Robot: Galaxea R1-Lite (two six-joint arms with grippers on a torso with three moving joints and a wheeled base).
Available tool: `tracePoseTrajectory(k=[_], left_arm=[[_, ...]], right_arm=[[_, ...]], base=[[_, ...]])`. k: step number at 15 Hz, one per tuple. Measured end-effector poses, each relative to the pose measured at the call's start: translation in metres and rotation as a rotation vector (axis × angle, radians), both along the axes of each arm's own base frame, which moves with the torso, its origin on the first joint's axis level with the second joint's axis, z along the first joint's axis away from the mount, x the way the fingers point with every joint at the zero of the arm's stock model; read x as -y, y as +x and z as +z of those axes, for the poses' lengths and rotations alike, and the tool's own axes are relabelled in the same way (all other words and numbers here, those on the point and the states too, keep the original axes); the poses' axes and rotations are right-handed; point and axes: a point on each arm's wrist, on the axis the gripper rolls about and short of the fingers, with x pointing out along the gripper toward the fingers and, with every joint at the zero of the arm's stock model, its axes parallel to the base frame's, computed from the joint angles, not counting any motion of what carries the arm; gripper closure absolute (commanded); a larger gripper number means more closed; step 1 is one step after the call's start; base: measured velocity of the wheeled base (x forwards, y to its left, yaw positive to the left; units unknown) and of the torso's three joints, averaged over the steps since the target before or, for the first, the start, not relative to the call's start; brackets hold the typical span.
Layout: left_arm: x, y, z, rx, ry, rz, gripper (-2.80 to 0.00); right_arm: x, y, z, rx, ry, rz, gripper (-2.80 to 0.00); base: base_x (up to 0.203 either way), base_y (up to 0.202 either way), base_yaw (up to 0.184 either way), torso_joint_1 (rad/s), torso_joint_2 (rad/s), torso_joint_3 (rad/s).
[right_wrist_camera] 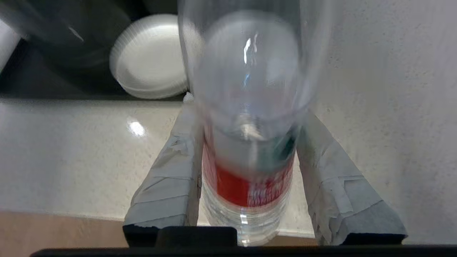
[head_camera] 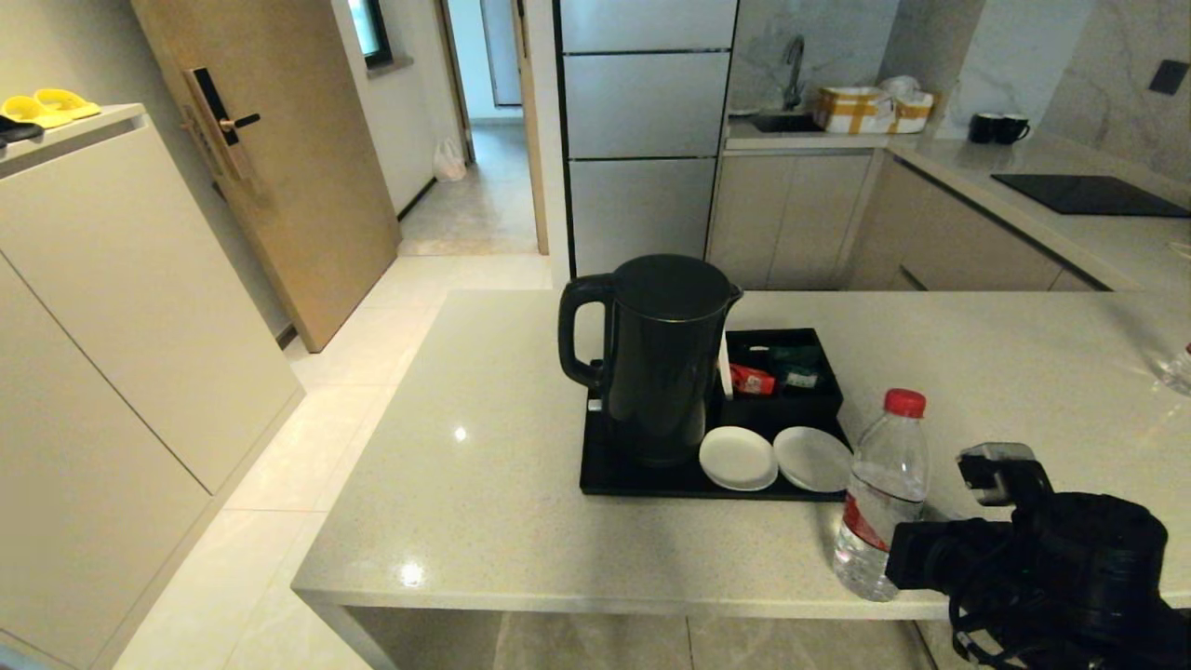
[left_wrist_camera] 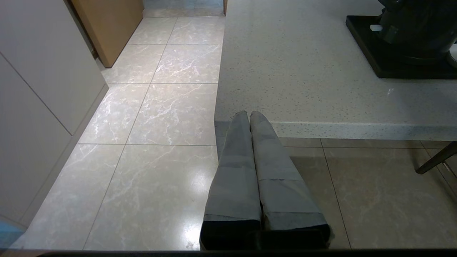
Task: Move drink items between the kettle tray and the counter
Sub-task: Place it on the right
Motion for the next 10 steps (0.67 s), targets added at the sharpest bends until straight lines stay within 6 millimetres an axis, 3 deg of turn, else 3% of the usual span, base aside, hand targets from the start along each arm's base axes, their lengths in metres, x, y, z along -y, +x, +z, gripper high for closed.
tracePoseTrajectory(k=[3,10], left_arm=[[0.0,0.0,0.0,0.0,0.0,0.0,0.0],[0.0,0.0,0.0,0.001,-0.001,0.0,0.0]], right_arm=[[-0.001,0.003,-0.007,-0.029,-0.011,-0.001,0.0],[0.0,-0.001,0.007,0.025,-0.003,0.008,0.0]], base=[[0.0,0.0,0.0,0.0,0.0,0.0],[0.0,0.0,0.0,0.0,0.0,0.0]])
